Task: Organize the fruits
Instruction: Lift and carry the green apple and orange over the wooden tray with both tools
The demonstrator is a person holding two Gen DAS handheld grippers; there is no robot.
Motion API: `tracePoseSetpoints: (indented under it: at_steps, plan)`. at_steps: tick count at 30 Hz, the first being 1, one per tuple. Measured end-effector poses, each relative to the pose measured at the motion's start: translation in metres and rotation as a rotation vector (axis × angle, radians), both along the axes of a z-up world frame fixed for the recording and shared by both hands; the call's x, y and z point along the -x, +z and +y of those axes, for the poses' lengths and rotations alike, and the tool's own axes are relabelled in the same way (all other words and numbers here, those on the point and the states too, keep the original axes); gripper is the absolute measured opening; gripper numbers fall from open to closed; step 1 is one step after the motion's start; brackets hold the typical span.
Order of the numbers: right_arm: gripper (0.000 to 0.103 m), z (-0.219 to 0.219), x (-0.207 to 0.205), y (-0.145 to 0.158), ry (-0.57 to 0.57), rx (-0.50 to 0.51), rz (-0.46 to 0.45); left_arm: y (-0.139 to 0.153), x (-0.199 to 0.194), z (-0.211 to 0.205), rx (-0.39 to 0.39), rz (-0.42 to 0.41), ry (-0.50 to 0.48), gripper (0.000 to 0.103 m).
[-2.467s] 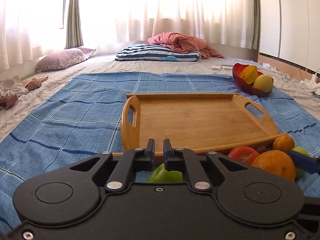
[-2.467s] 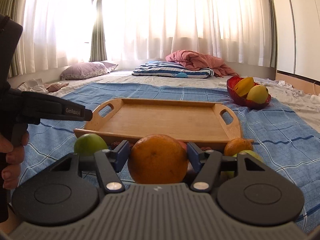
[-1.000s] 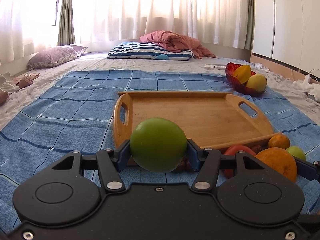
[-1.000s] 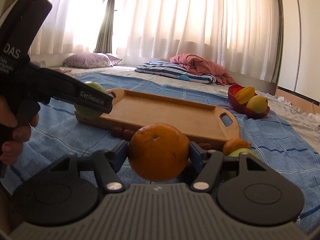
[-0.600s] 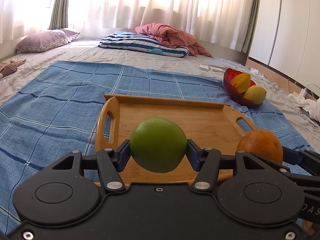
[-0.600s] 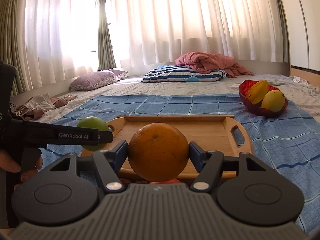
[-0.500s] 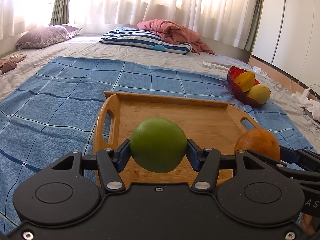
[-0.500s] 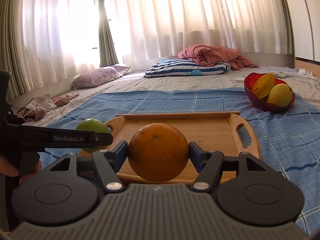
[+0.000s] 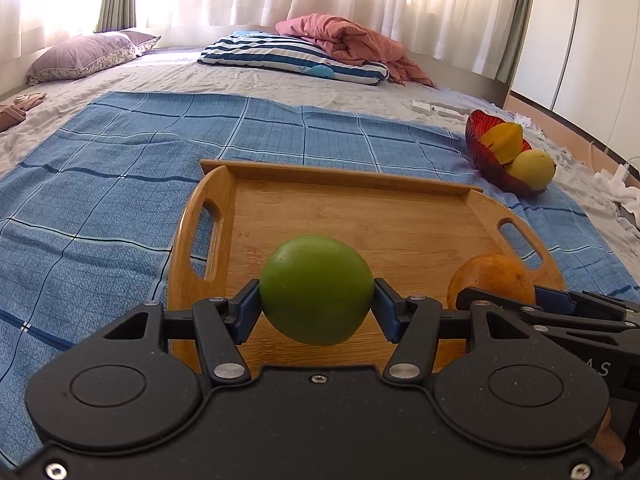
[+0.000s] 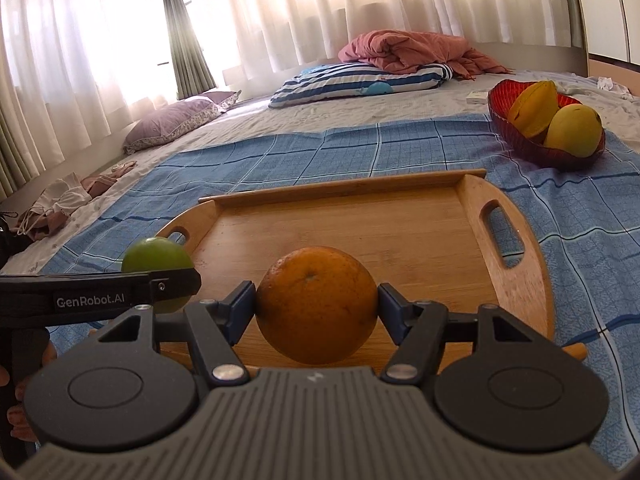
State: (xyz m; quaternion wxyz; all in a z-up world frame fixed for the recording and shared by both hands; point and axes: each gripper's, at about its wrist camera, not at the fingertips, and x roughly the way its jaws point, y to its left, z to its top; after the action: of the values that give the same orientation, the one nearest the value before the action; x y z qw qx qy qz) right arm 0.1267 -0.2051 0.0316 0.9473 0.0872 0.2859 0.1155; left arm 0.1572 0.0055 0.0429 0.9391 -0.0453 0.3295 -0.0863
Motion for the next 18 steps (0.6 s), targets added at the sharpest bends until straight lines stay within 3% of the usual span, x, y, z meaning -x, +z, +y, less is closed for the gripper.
tracePoseSetpoints:
  at_steps: [18]
  plan:
    - [0.068,0.007,-0.014,0.0,-0.014,0.027,0.08,-0.016,-0.005,0.0,-0.001,0.048,0.002,0.056]
